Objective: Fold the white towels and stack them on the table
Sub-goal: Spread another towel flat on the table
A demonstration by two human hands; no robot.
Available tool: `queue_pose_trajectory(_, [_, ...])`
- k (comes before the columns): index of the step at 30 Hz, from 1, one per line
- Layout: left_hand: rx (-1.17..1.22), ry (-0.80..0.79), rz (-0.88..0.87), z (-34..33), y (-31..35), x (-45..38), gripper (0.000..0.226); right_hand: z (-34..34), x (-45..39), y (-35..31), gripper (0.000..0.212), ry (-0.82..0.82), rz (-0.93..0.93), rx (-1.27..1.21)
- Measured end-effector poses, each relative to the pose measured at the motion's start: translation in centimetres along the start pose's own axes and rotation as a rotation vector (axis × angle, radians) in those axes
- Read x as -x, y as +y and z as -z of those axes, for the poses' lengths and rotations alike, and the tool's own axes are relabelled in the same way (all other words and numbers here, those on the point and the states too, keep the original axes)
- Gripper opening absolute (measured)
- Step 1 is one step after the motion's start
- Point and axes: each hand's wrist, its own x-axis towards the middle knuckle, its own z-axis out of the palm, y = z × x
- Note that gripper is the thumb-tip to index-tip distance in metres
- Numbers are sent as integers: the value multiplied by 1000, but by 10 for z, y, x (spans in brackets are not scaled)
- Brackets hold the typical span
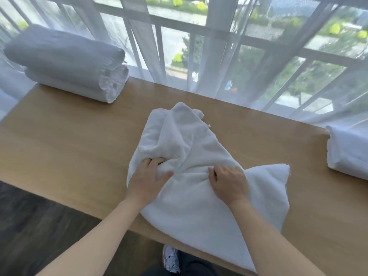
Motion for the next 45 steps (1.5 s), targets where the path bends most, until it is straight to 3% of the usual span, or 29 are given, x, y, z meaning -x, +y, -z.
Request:
queue_pose_trajectory(3, [287, 191, 46, 11, -9, -8, 53, 6, -27, 18, 44, -53, -64, 6])
queue_pose_trajectory(6, [502, 330, 362, 24, -16, -26, 66, 10, -54, 16, 32, -167, -283, -52])
queue_pose_trajectory(10, [733, 147, 672, 35, -25, -59, 62, 19, -85, -29, 21, 10, -278, -307])
queue_pose_trajectory(14, [792, -132, 788, 53, -25, -97, 94, 16, -133, -68, 35, -112, -274, -476])
queue_pose_trajectory(18, [985, -475, 705, 73, -30, -120, 81, 10, -165, -98, 49, -191, -480, -682])
queue_pose_trajectory(20, [1063, -515, 614, 83, -36, -126, 76, 8, -174, -107, 52, -162, -553, -641])
queue_pose_trajectory(24, [1353, -434, 505, 115, -74, -124, 55, 2, -175, -127, 55, -98, -624, -516])
queue_pose_trajectory(27, [1445, -396, 529, 136, -124, -95, 47, -5, -168, -156, 56, -9, -542, -418])
queue_pose_trajectory(29, [1437, -361, 566, 141, -155, -72, 53, -18, -165, -175, 59, -101, -450, -327])
queue_pose_trajectory(32, [1445, -358, 590, 148, -187, -57, 62, -43, -153, -194, 65, -381, -372, -190])
queue_pose_trajectory(37, [1600, -243, 663, 176, -205, -104, 61, -58, -144, -192, 68, -436, -330, -59])
queue_pose_trajectory(40, [1485, -417, 719, 188, -205, -142, 61, -58, -142, -188, 67, -452, -313, -58])
queue_pose_trajectory(43, [1296, -747, 639, 200, -198, -171, 76, -59, -139, -187, 66, -426, -295, -67])
queue_pose_trajectory(45, [1131, -927, 557, 205, -185, -184, 69, -59, -134, -187, 66, -401, -276, -50])
